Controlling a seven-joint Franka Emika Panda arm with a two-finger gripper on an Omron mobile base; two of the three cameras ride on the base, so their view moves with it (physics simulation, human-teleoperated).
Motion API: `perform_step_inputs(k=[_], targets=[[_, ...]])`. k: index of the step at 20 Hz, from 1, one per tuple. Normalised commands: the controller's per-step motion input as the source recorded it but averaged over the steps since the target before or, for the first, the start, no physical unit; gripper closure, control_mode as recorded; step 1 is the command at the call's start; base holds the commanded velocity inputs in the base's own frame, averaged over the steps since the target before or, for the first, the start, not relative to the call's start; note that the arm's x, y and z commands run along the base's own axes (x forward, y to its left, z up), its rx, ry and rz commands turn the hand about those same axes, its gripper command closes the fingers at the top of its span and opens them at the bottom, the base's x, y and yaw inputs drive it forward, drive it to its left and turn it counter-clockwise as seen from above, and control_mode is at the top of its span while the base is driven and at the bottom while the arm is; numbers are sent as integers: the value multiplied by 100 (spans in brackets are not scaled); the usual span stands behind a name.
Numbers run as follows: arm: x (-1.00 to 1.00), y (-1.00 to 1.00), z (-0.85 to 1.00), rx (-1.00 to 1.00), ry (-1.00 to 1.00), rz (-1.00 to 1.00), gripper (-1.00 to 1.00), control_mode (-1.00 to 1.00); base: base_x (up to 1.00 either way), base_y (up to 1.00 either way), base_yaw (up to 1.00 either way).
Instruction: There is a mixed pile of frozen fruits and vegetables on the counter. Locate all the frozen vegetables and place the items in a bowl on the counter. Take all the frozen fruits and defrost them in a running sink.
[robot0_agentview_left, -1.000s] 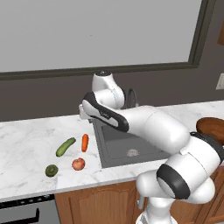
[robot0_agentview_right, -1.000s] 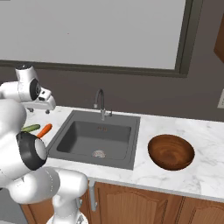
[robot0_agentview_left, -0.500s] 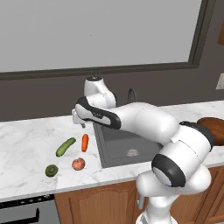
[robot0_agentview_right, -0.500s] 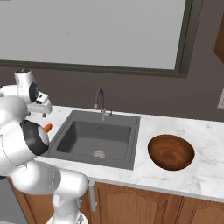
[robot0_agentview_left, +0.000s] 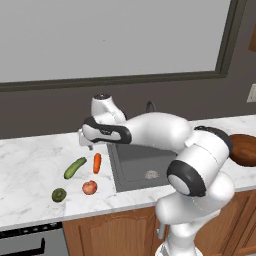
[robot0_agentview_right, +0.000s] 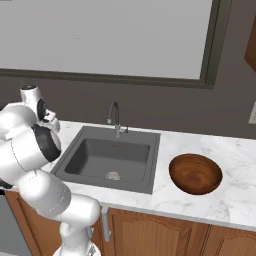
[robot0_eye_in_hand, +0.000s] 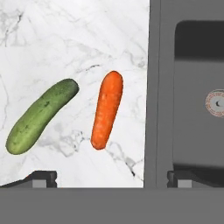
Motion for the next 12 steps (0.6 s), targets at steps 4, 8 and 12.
perform_step_inputs(k=[4,8,12], targets=[[22,3,-28,0,0,1,-100,-100,0,0,0],[25,0,-22,-1,0,0,-100,-100,0,0,0],[21,4,-19,0,0,0,-100,-100,0,0,0]])
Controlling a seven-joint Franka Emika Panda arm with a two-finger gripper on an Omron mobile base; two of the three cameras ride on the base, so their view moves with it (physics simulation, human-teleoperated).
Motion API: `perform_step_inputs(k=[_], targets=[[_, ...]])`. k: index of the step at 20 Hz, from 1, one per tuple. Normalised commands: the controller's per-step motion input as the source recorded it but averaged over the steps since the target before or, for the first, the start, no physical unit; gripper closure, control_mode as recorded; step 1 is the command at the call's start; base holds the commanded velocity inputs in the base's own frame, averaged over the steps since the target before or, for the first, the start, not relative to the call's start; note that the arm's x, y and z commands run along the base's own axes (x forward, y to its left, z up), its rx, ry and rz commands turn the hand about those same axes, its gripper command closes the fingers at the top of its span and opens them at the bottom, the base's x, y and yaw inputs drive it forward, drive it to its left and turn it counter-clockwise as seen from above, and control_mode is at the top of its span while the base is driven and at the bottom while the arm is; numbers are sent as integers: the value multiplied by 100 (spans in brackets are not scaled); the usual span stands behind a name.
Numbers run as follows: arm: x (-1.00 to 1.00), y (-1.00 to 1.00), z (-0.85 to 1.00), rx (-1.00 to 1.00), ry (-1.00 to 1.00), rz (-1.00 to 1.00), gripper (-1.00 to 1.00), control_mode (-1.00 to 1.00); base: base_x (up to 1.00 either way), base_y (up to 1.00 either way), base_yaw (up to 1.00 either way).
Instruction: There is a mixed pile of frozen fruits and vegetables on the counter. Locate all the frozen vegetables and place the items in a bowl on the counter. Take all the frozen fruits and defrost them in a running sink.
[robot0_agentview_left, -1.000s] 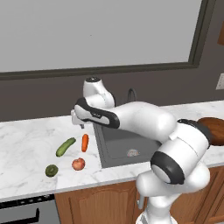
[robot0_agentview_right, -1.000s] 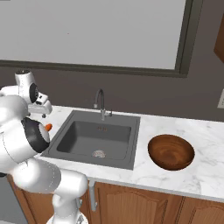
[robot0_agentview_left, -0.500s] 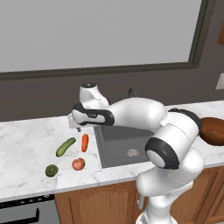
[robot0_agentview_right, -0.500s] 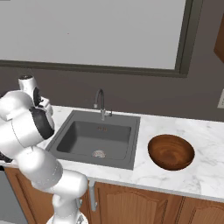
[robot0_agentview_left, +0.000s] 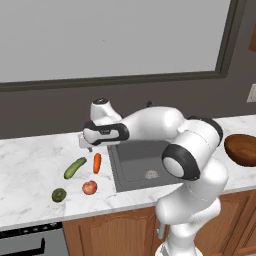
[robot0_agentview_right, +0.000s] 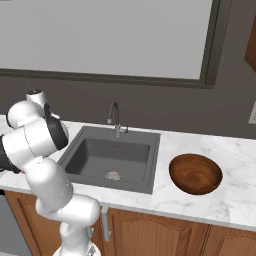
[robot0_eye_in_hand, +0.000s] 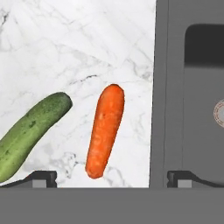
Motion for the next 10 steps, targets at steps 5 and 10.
perform_step_inputs(k=[5,10], targets=[[18,11,-19,0,0,0,-100,-100,0,0,0],[5,1,-10,-3,0,0,-100,-100,0,0,0]])
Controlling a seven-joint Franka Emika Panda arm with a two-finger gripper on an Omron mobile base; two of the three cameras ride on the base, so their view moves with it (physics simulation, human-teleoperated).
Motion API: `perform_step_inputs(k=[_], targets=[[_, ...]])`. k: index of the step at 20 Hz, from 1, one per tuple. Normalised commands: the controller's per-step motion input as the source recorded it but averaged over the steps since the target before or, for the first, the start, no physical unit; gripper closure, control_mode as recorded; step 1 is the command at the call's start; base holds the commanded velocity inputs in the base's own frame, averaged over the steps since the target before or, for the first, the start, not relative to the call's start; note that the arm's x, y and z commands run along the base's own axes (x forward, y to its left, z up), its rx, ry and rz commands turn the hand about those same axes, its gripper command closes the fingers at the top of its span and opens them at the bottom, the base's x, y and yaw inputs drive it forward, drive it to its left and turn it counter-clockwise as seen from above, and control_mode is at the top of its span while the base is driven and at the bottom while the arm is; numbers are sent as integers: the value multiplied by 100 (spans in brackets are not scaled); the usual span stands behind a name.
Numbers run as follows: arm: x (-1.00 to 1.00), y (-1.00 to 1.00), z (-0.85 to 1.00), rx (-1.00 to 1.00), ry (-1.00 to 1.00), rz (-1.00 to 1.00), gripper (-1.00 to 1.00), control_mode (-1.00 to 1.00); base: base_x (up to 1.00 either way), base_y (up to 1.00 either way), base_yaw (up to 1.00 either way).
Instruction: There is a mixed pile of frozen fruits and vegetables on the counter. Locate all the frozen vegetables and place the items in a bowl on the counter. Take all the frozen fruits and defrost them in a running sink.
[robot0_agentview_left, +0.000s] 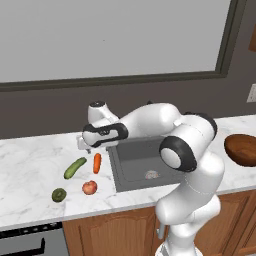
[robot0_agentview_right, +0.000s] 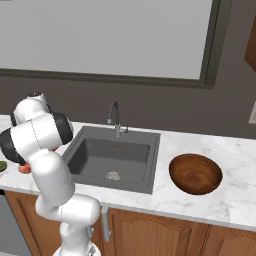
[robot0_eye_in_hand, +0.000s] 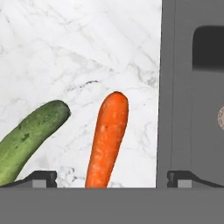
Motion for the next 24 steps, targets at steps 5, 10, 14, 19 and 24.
perform_step_inputs(k=[5,10,14,19,24], targets=[[7,0,-28,-3,0,0,-100,-100,0,0,0],[1,1,-33,-2,0,0,-100,-100,0,0,0],[7,14,-21,0,0,0,-100,-100,0,0,0],[5,3,-34,0,0,0,-100,-100,0,0,0],[2,5,-25,0,0,0,-100,-100,0,0,0]])
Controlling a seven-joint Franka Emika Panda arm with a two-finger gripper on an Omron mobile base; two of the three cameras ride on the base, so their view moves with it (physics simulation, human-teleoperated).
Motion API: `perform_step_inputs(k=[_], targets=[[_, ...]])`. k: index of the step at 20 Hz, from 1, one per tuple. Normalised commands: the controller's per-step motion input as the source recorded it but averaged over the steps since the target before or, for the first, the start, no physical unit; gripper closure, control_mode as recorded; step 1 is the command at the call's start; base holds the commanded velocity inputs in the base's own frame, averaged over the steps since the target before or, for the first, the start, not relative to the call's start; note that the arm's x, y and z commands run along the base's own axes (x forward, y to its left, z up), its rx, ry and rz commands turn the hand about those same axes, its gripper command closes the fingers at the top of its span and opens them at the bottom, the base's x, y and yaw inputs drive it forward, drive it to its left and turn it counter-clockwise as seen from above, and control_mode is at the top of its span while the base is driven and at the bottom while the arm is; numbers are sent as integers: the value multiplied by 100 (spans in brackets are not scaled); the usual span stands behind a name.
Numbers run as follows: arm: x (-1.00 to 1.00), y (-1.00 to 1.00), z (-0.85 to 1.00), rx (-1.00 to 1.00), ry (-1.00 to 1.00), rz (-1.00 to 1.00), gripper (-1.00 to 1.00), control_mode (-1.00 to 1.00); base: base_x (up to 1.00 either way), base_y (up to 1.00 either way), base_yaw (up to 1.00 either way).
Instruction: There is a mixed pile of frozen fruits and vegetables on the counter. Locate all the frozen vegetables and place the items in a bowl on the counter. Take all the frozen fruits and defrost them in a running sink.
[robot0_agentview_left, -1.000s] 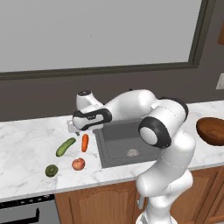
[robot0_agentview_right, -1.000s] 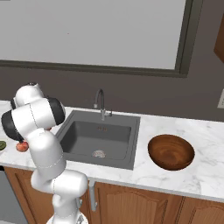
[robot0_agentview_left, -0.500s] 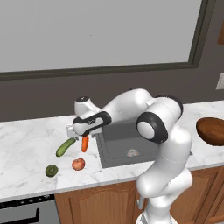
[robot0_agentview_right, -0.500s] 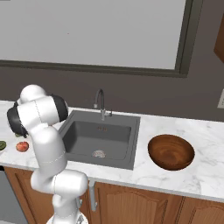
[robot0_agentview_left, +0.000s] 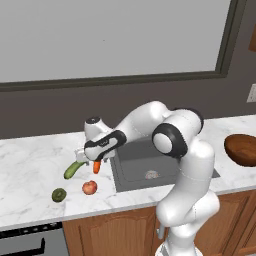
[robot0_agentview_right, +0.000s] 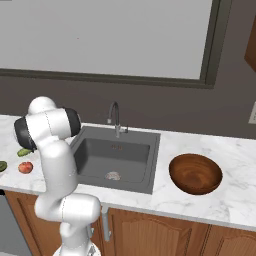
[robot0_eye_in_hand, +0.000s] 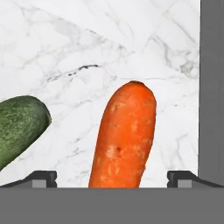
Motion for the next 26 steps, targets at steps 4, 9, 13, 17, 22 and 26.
perform_step_inputs(k=[4,9,13,17,22,26], targets=[[3,10,-18,0,0,0,-100,-100,0,0,0],[3,2,-17,0,0,0,100,-100,0,0,0],[0,0,-9,0,0,0,100,-100,0,0,0],[-4,-10,6,0,-1,-2,100,-100,0,0,0],[-13,-33,26,0,-4,-3,100,-100,0,0,0],[-2,-37,26,0,-3,-7,100,-100,0,0,0]])
